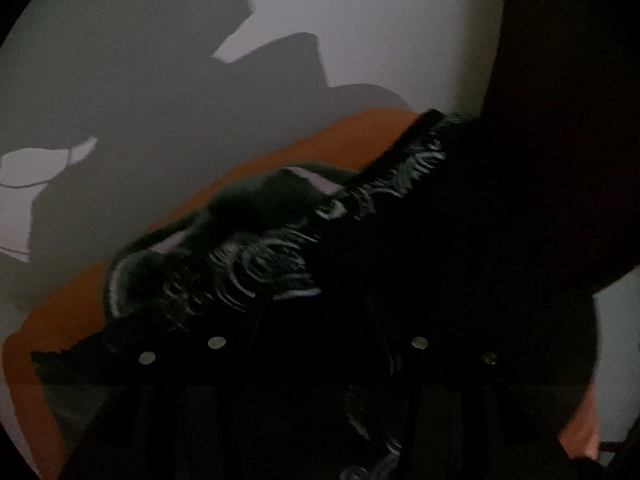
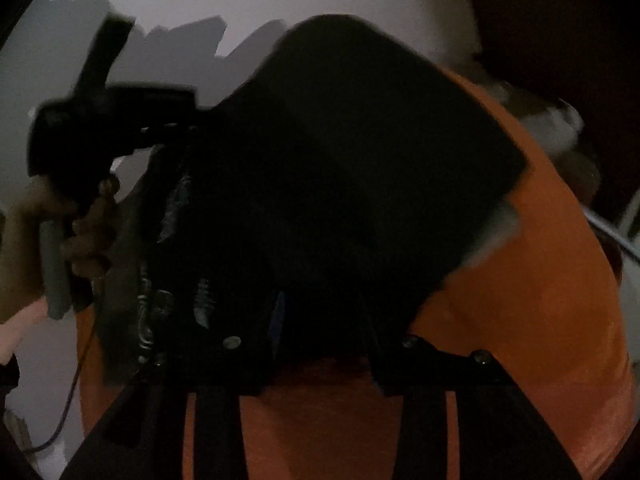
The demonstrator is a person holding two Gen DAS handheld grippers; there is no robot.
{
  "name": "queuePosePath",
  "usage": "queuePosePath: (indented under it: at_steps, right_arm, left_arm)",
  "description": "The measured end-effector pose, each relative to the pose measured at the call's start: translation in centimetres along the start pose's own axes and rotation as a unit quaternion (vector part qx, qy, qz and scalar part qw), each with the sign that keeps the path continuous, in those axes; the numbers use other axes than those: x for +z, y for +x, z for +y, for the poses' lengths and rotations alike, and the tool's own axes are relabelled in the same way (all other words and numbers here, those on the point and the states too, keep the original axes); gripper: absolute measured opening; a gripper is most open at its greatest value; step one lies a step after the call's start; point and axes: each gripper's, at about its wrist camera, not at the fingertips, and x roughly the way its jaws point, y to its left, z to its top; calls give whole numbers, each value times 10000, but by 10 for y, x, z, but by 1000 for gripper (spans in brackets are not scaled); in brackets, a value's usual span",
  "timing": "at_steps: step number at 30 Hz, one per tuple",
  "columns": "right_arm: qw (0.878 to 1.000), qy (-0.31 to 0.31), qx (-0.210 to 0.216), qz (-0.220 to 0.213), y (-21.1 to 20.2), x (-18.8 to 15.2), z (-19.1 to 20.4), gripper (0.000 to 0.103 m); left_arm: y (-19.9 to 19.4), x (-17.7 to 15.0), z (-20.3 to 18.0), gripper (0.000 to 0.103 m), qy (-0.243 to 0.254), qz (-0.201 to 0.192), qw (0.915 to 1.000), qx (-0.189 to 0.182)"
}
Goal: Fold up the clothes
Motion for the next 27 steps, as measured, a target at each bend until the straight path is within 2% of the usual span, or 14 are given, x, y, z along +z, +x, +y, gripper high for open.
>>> queuePosePath:
  at_steps: [4, 6, 7, 10, 12, 13, 16, 21, 24, 27]
  right_arm:
    - [9988, -387, -308, 8, -20, -1, 7, 35]
    - [9972, -580, -461, 12, -29, -1, 11, 35]
    - [9963, -677, -538, 14, -34, -1, 13, 35]
    - [9924, -965, -767, 20, -49, -1, 19, 35]
    - [9890, -1157, -920, 24, -59, -2, 22, 35]
    - [9875, -1234, -980, 47, -63, -2, 26, 35]
    - [9853, -1342, -1044, 188, -72, -5, 47, 35]
    - [9830, -1391, -1146, 347, -82, -7, 76, 35]
    - [9825, -1314, -1240, 455, -92, -3, 86, 35]
    - [9830, -1227, -1248, 553, -105, 1, 96, 35]
  left_arm:
    - [-23, -7, 26, 50, -633, -289, 9975, 100]
    - [-49, -24, 41, 50, -1033, -454, 9935, -127]
    - [-66, -37, 45, 50, -1099, -507, 9918, -406]
    - [-103, -84, 39, 53, -1042, -591, 9900, -739]
    - [-114, -114, 26, 62, -973, -420, 9901, -920]
    - [-117, -128, 19, 62, -945, -312, 9898, -1019]
    - [-115, -160, -4, 62, -838, 15, 9920, -948]
    - [-73, -201, -24, 64, -449, 549, 9970, -311]
    - [-88, -212, -4, 64, -791, 749, 9936, -299]
    - [-130, -215, 26, 64, -1358, 794, 9848, -739]
